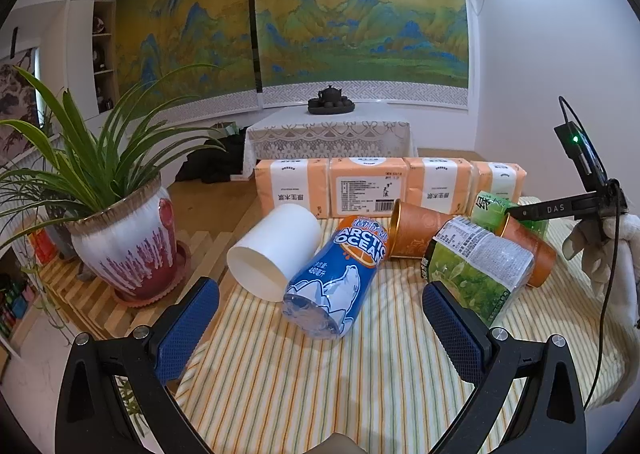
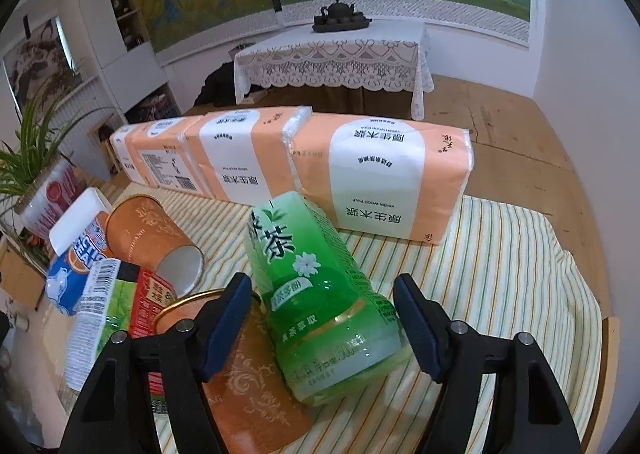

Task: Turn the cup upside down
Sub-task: 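Move the right gripper to the green tea bottle and close around it, then lift the green tea bottle off the table with the right gripper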

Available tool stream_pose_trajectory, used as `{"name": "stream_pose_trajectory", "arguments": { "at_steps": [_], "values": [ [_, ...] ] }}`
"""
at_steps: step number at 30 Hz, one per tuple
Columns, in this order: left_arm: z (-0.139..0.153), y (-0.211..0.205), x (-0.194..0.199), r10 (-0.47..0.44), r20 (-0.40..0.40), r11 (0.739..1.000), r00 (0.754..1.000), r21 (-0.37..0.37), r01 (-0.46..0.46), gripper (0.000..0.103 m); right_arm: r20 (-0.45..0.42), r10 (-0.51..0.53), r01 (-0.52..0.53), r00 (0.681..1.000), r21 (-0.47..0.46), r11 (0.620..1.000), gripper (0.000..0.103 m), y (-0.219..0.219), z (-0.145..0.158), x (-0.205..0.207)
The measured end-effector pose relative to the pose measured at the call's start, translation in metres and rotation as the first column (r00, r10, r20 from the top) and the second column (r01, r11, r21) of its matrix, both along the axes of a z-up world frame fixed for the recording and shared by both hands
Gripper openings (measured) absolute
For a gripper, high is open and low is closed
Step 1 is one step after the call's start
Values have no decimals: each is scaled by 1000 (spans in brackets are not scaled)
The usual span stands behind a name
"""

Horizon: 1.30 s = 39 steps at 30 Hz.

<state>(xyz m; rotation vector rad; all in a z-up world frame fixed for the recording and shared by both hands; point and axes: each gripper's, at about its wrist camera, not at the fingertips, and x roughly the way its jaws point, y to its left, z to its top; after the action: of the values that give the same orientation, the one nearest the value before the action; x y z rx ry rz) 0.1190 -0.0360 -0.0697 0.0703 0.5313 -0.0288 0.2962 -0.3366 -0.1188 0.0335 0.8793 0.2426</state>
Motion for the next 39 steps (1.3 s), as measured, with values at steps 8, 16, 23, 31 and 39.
{"name": "stream_pose_trajectory", "arguments": {
  "at_steps": [8,16,23,31,39],
  "values": [
    [-1,2,0,-1,-6,1000,1000,-7,1,103,-51,41,-43,998,-38,998,68,2,-7,1],
    [0,-1,-4,-6,0,1000,1000,-1,6,103,-46,75,-80,996,-101,992,66,7,-6,-9],
    [4,-6,-11,-17,9,1000,1000,6,17,103,-12,69,-70,998,-132,989,65,7,3,-24],
    [7,-9,-22,-32,20,999,999,3,32,103,32,35,-30,999,-152,988,65,-3,13,-58],
    [10,-10,-39,-51,31,999,998,1,51,103,88,-60,72,994,-140,987,65,-25,22,-110]
  ]
}}
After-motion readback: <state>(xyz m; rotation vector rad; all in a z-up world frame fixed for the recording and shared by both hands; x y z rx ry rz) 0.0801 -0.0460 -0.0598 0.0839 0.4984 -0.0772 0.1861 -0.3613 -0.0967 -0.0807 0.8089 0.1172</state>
